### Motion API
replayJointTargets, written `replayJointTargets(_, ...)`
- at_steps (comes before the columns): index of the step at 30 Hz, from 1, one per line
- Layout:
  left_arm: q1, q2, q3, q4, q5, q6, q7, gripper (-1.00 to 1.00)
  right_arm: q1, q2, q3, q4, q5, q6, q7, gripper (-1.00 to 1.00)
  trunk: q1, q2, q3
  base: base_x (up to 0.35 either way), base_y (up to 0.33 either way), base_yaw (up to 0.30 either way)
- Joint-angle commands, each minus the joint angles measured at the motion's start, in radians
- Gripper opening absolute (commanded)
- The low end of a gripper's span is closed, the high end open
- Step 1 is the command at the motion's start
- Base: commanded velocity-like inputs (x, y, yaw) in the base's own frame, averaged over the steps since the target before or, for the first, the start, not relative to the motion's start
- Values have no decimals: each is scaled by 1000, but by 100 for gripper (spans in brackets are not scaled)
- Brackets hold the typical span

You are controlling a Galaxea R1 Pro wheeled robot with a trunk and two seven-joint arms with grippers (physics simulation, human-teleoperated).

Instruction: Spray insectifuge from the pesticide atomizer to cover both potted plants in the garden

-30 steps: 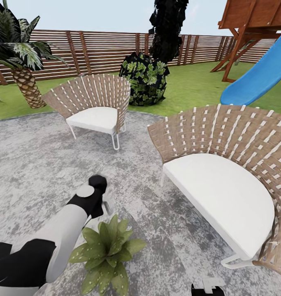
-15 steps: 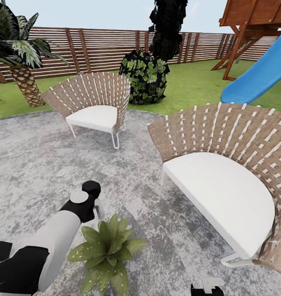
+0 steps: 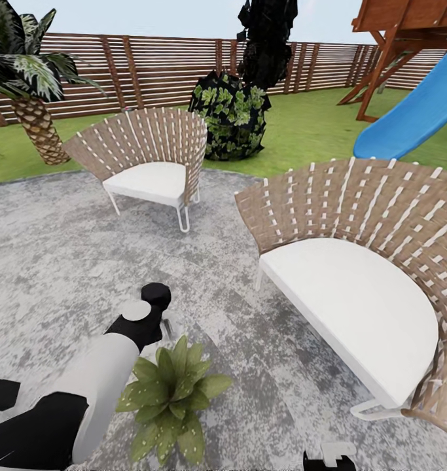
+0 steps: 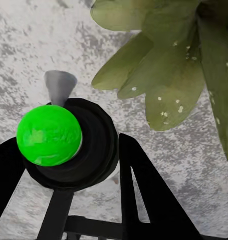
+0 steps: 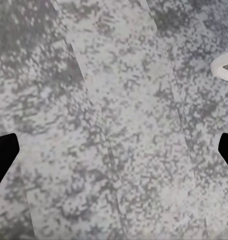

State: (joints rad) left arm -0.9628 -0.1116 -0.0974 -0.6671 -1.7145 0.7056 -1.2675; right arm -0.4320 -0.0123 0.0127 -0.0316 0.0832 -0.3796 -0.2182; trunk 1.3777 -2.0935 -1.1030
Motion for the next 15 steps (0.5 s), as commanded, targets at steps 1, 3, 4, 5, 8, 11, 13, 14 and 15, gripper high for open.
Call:
replayJointTargets(1,-1,-20,-3,-1,-5,8,-7,-100,-1,0,1,1,9,-1,-7,100,0,0,-2,0,0,0)
replayJointTargets(3,-1,-39,-5,-2,-5,8,-7,-100,-1,0,1,1,9,-1,-7,100,0,0,-6,0,0,0)
replayJointTargets(4,-2,-42,-5,-3,-5,8,-7,-100,-1,0,1,1,9,-1,-6,100,0,0,-7,0,0,0)
replayJointTargets(5,-2,-44,-5,-3,-5,6,-7,-100,-1,0,1,1,9,-1,-7,100,0,0,-9,0,0,0)
replayJointTargets(8,-1,-38,-5,-3,-8,-2,-8,-100,-1,0,1,1,9,-1,-6,100,0,0,-13,0,0,0)
replayJointTargets(11,0,-33,-8,-2,-10,-5,-10,-100,-1,0,1,1,9,-1,-7,100,0,0,-18,0,0,0)
replayJointTargets(13,1,-28,-7,3,-11,-7,-10,-100,-1,0,1,1,9,-1,-7,100,0,0,-21,0,0,0)
replayJointTargets(14,1,-23,-6,5,-10,-7,-11,-100,-1,0,1,1,9,-1,-7,100,0,0,-23,0,0,0)
replayJointTargets(15,2,-14,-6,6,-9,-8,-13,-100,-1,0,1,1,9,-1,-6,100,0,0,-25,0,0,0)
